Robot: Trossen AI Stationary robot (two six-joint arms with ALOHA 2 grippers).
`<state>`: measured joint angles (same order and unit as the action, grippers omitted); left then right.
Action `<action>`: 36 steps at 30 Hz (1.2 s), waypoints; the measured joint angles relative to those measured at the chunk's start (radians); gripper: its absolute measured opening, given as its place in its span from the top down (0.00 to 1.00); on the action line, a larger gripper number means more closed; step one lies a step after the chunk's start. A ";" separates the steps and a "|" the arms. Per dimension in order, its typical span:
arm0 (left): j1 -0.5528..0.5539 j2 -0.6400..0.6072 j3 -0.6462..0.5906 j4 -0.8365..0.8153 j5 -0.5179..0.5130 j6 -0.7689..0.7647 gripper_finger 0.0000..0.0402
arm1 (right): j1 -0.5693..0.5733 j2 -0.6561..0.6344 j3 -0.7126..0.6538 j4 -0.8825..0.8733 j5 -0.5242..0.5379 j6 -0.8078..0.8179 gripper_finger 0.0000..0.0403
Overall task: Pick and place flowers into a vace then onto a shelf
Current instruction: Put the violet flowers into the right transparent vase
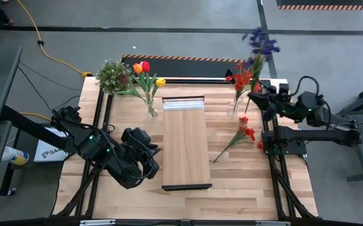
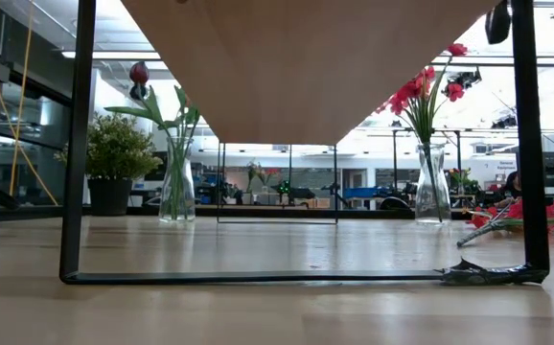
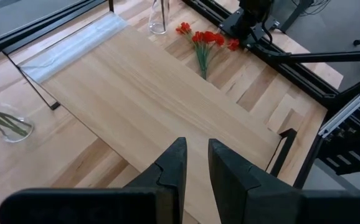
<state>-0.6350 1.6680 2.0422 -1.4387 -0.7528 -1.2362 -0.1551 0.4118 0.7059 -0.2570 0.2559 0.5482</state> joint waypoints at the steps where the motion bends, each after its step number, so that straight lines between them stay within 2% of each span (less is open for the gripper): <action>1: 0.000 0.000 0.000 0.000 0.000 0.000 0.75 | 0.000 -0.014 0.000 -0.001 0.015 -0.019 0.98; 7: 0.000 0.000 0.000 0.000 0.000 0.000 0.75 | 0.000 -0.090 0.000 -0.029 0.123 -0.105 0.98; 13: 0.000 0.000 0.000 0.000 0.000 0.000 0.75 | 0.000 -0.135 0.000 -0.091 0.277 -0.173 0.98; 18: 0.000 0.000 0.000 0.000 0.001 0.000 0.75 | 0.000 -0.146 0.000 -0.122 0.442 -0.202 0.98; 28: 0.000 0.000 0.000 0.000 0.001 0.006 0.75 | 0.000 -0.145 0.000 -0.139 0.702 -0.295 0.98; 31: 0.000 0.000 0.000 0.000 -0.002 0.021 0.75 | 0.000 -0.145 0.000 -0.178 0.744 -0.269 0.98; 36: 0.000 0.000 0.000 0.000 -0.020 0.028 0.75 | 0.000 -0.145 -0.002 -0.274 0.758 -0.186 0.98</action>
<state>-0.6350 1.6683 2.0422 -1.4391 -0.7731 -1.2083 -0.1551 0.2665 0.7043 -0.5306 1.0141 0.3621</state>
